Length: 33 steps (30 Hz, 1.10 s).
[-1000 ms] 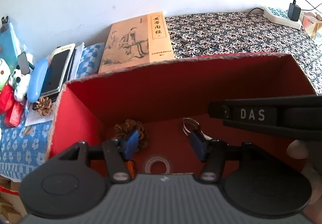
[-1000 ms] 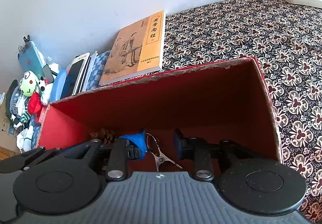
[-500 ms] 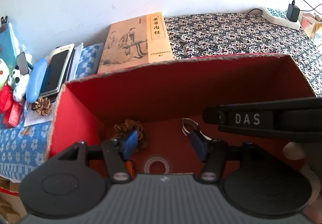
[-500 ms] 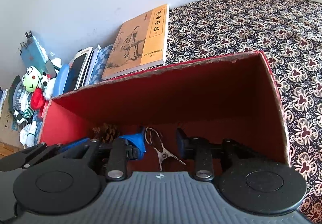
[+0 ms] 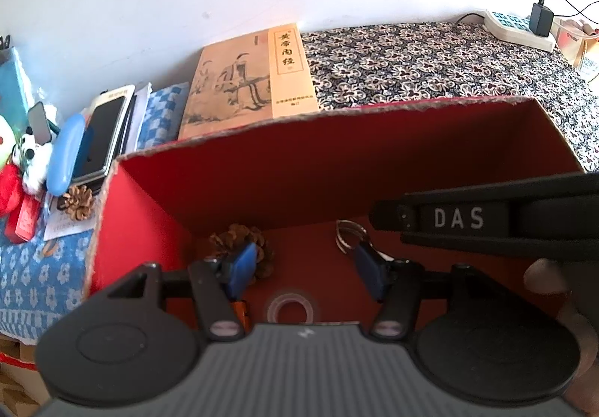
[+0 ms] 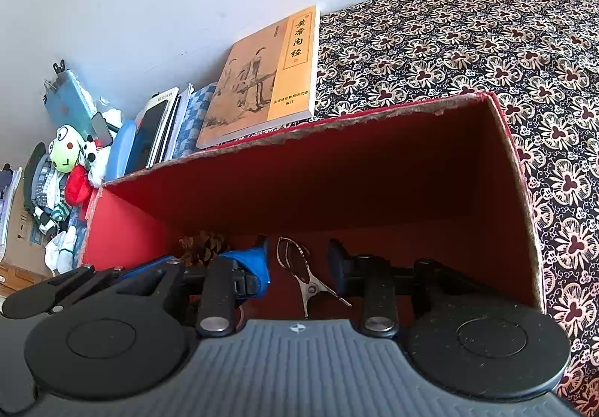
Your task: Organize rigid objects
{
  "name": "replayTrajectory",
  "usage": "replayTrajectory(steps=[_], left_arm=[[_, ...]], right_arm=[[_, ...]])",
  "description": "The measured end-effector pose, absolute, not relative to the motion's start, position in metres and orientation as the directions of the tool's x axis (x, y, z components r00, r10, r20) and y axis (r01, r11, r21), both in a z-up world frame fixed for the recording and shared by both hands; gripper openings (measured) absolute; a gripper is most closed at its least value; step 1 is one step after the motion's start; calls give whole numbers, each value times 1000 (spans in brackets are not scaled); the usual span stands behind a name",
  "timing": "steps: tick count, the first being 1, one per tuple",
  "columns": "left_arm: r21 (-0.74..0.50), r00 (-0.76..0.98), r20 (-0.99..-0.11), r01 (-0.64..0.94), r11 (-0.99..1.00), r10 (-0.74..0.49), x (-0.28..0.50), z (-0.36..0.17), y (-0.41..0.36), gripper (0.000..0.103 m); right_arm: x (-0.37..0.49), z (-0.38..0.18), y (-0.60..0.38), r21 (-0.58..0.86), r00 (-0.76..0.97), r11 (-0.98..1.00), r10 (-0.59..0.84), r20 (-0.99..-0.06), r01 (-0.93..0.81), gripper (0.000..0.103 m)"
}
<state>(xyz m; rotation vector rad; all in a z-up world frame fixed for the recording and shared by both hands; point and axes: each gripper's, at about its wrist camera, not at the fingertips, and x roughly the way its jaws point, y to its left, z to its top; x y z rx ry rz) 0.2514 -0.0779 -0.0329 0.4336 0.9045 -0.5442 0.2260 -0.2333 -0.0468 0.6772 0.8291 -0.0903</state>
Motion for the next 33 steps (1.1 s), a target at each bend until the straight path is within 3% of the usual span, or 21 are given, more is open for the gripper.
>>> replayTrajectory(steps=[22,33], left_arm=[[156,525,-818,595,788,-234,249,-33,-79,62],[160,539,-817,555,817,-206,238,-19,-68,62]], right_arm=[[225,-47,-233,528,694,786,182,-696,323,18],[211,-28,-233,471,691,808,114,-714,353,18]])
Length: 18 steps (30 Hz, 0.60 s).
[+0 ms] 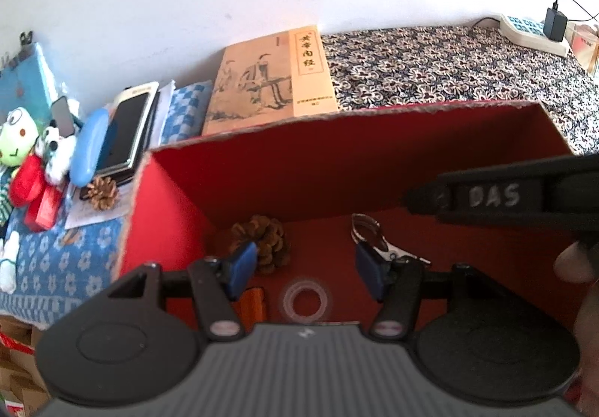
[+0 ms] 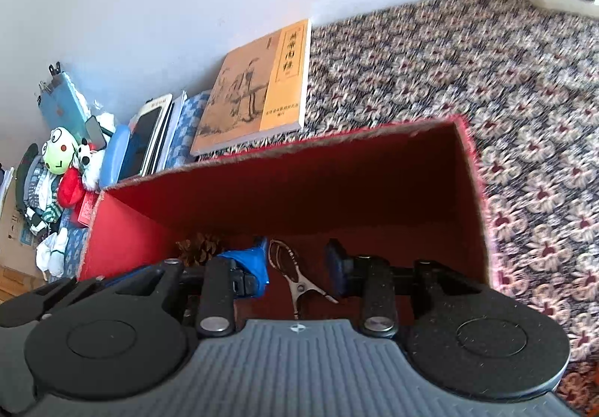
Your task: Organize rigid objects
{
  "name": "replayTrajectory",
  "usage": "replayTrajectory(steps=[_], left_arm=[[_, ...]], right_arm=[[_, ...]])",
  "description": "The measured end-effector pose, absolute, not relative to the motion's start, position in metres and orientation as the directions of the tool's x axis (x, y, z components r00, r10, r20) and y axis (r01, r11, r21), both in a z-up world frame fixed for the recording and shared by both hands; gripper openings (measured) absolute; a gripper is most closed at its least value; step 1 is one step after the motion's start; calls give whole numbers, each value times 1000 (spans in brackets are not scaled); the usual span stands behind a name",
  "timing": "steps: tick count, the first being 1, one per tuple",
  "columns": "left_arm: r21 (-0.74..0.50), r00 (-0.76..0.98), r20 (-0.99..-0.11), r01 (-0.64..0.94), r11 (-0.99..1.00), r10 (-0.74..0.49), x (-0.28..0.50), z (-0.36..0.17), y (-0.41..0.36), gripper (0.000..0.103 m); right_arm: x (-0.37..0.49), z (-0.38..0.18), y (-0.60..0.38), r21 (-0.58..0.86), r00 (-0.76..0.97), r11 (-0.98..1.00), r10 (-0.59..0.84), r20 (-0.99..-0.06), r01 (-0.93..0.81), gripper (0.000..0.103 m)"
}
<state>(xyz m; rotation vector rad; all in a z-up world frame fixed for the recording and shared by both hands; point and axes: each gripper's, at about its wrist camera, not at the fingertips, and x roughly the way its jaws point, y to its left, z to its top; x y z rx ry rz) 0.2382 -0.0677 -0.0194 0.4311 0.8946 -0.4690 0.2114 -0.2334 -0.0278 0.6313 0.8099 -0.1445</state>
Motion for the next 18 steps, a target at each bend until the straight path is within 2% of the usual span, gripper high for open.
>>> replayTrajectory(steps=[12,18], left_arm=[[204,617,-767,495,844,-177,193,15,-43,66],[223,646,-741,492,842,-181,168,27,-32,66]], right_arm=[[158,4,-223,514,772,798,100,-627,314,18],[134,15,-207,479,797,829,70,-600,288,18]])
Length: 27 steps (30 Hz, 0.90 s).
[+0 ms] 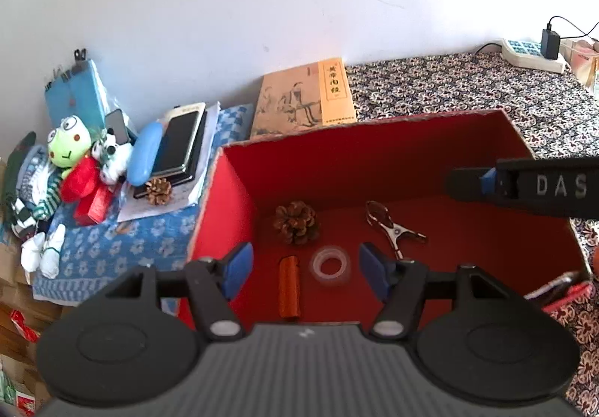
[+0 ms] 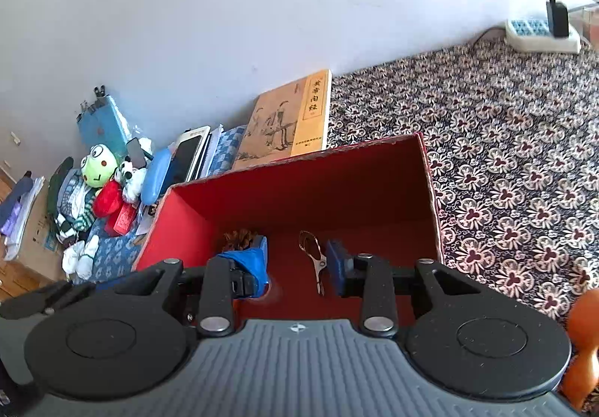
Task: Organize rigid objects
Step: 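Withdraw the right gripper from the box toward the yellow tape measure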
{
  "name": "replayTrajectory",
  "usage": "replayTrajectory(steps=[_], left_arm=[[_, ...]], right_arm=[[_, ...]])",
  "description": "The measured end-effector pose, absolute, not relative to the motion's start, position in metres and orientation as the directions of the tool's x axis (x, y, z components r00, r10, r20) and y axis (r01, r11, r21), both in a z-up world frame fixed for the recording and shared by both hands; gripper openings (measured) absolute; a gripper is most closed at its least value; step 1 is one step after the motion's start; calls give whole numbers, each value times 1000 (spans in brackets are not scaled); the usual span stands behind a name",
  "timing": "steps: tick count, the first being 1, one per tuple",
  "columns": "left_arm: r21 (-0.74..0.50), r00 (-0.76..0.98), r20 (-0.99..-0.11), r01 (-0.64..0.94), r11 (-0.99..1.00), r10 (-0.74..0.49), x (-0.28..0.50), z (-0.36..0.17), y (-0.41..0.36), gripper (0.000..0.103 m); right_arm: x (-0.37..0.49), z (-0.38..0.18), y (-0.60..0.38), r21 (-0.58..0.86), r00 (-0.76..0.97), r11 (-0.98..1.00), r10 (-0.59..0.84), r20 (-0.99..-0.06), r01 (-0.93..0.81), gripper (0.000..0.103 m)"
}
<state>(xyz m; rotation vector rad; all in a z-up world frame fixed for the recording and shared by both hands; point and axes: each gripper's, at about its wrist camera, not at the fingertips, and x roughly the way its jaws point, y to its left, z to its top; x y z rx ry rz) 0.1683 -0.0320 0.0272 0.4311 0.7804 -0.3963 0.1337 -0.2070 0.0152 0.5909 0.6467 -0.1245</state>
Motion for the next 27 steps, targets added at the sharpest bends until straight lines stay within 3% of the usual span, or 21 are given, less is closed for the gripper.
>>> replayTrajectory(steps=[14,27], left_arm=[[152,626,-733,534,832,-268,116,47,-2,67],[55,529,-770,613,788,-357,85,19,23,66]], right_arm=[[70,24,-185,457,864,853,16,-504,251,18],[17,8,-198,541,870,799,47,-491,262,18]])
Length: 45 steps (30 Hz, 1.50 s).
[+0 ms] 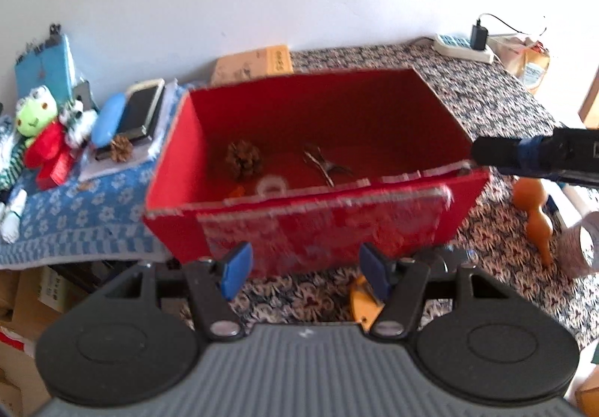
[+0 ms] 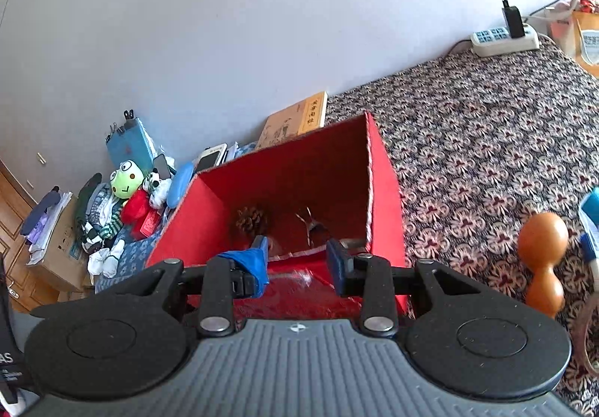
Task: Organize rigid objects
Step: 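Withdraw the right gripper from the box toward the yellow tape measure, then close the right gripper on the yellow tape measure and lift it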
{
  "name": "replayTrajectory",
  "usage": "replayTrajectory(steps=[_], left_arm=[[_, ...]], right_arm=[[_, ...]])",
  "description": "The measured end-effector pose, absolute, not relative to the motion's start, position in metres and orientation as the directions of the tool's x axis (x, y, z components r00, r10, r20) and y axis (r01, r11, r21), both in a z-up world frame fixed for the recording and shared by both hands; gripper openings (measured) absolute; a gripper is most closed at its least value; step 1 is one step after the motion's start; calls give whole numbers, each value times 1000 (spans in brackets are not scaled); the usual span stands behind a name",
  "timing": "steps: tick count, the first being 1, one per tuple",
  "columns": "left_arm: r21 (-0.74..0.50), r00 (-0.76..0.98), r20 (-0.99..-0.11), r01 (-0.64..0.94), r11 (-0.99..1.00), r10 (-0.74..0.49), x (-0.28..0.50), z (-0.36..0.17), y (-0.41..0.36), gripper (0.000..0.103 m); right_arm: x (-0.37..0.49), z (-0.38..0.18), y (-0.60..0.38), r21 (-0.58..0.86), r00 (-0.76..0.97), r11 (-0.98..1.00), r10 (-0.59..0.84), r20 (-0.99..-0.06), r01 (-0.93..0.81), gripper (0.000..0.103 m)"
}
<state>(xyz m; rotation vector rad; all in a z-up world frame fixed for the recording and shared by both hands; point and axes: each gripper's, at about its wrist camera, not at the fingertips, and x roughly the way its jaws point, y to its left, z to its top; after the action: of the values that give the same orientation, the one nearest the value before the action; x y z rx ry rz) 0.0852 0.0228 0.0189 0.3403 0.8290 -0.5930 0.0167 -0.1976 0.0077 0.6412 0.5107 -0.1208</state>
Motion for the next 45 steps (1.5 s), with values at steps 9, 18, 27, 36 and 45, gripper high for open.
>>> replayTrajectory(steps=[9,18,27,36,45], left_arm=[[-3,438,-812,658,753,-385,73,-20,30,67],[-92,336,-835,695,713,-435,68,-63,30,68],[-133,272,-851,717,685,-449,70,-83,15,72],[-156,241,-853,728,668,-463,82,-90,0,79],[-160,222,-857,744,648,-466,92,-95,-13,88]], right_arm=[[-1,-23,-196,544,837,798,94,-539,261,18],[8,-71,-190,596,759,741,186,-624,308,17],[28,-89,-182,627,712,722,273,-647,293,17],[47,-100,-181,653,682,699,328,-654,290,17],[62,-108,-178,657,670,701,348,-655,277,18]])
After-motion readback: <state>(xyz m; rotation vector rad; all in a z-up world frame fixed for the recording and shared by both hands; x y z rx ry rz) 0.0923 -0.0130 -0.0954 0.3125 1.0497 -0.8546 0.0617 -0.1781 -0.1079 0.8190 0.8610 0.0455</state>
